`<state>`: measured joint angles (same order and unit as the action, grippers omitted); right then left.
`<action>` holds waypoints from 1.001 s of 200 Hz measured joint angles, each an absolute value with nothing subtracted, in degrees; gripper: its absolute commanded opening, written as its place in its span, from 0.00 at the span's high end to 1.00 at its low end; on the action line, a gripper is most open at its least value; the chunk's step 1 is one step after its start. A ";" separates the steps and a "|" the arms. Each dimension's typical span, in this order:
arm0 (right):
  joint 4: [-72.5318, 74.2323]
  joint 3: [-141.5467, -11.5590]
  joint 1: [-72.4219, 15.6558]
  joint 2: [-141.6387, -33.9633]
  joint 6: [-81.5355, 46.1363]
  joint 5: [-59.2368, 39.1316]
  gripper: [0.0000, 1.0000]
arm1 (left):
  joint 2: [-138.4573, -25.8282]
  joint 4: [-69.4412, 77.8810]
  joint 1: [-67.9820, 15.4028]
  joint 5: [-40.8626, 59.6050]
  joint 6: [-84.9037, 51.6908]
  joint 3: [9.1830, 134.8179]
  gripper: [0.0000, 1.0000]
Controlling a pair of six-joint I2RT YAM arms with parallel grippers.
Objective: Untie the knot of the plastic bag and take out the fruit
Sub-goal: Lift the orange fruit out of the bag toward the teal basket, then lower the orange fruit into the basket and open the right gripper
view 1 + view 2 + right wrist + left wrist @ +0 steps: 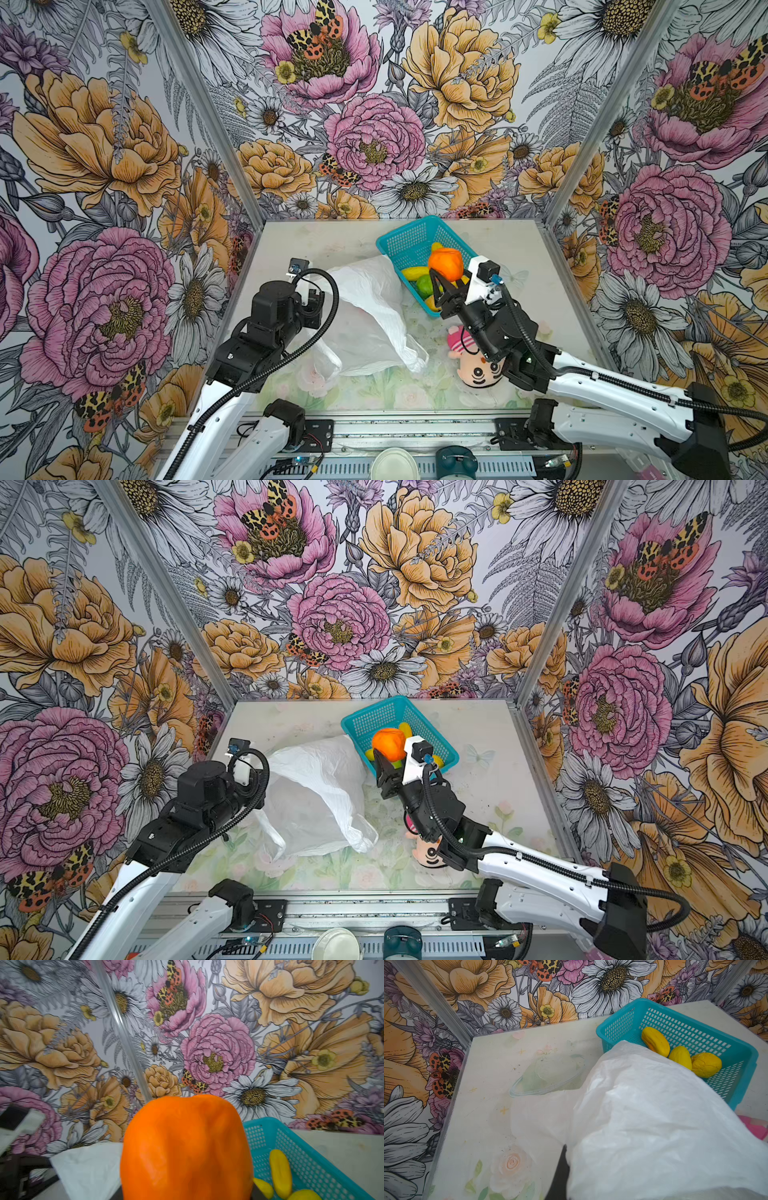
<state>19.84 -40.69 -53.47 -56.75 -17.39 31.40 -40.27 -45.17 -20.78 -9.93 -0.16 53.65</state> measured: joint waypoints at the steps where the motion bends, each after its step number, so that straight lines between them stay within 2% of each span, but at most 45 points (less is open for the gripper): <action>1: 19.57 -40.71 -52.95 -56.90 -17.56 31.33 0.58 | -40.27 -45.17 -20.78 -9.93 -0.16 53.65 1.00; 28: 12.78 -43.33 -42.59 -63.16 -21.06 27.90 0.58 | -40.27 -45.17 -20.78 -9.93 -0.16 53.65 1.00; 52: 5.30 -52.07 -33.78 -75.96 -23.42 22.15 0.68 | -40.27 -45.17 -20.88 -9.93 -0.16 53.65 1.00; 89: -0.14 -63.26 -25.50 -96.55 -22.98 15.68 0.72 | -40.27 -45.19 -20.93 -9.93 -0.21 53.65 1.00; 123: -4.29 -68.77 -23.62 -106.89 -21.26 13.17 0.66 | -40.27 -45.17 -20.93 -9.91 -0.30 53.65 1.00; 164: -7.07 -75.26 -22.59 -111.35 -20.97 12.29 0.63 | -40.38 -45.17 -20.86 -9.91 -0.30 53.65 1.00; 200: -8.34 -77.82 -21.32 -114.56 -21.45 12.16 0.54 | -40.62 -45.17 -20.80 -9.91 -0.30 53.65 1.00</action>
<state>-8.34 -77.82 -21.32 -114.56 -21.45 12.16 -40.62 -45.17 -20.80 -9.91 -0.30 53.65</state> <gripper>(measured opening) 0.571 0.050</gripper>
